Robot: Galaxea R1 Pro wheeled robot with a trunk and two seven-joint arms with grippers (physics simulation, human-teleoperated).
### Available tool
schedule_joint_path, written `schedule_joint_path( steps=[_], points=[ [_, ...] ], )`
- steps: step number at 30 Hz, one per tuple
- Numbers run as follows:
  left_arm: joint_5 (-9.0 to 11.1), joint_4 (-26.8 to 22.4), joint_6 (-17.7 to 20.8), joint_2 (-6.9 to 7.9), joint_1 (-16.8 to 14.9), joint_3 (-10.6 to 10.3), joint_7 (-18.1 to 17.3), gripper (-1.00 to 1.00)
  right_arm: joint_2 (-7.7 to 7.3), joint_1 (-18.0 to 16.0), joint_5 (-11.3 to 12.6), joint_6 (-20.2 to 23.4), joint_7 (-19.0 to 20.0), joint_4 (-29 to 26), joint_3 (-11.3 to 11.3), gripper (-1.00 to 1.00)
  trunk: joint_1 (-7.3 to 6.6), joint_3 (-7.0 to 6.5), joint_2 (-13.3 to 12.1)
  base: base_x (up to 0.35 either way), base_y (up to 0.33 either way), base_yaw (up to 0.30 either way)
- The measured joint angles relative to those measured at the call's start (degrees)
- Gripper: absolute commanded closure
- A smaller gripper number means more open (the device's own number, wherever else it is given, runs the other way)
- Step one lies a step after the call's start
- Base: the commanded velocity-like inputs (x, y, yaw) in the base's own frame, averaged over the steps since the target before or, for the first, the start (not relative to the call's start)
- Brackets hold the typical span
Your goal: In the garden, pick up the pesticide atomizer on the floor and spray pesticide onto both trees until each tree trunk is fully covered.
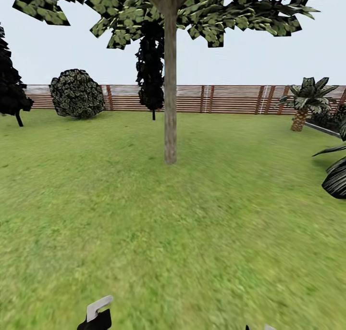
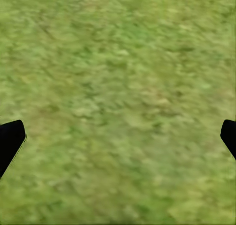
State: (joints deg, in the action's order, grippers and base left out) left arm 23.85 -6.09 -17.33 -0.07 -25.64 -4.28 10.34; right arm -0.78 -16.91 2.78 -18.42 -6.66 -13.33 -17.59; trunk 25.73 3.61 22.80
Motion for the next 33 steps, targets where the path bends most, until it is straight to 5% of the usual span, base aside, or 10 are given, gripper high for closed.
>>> schedule_joint_path(
  steps=[33],
  points=[
    [0.09,0.02,0.00,-0.02,0.01,0.00,-0.01,1.00,-0.03,0.01,0.00,0.01,-0.01,-0.02,0.04,-1.00,-0.01,0.00,0.00,0.261,0.000,0.010]
  ],
)
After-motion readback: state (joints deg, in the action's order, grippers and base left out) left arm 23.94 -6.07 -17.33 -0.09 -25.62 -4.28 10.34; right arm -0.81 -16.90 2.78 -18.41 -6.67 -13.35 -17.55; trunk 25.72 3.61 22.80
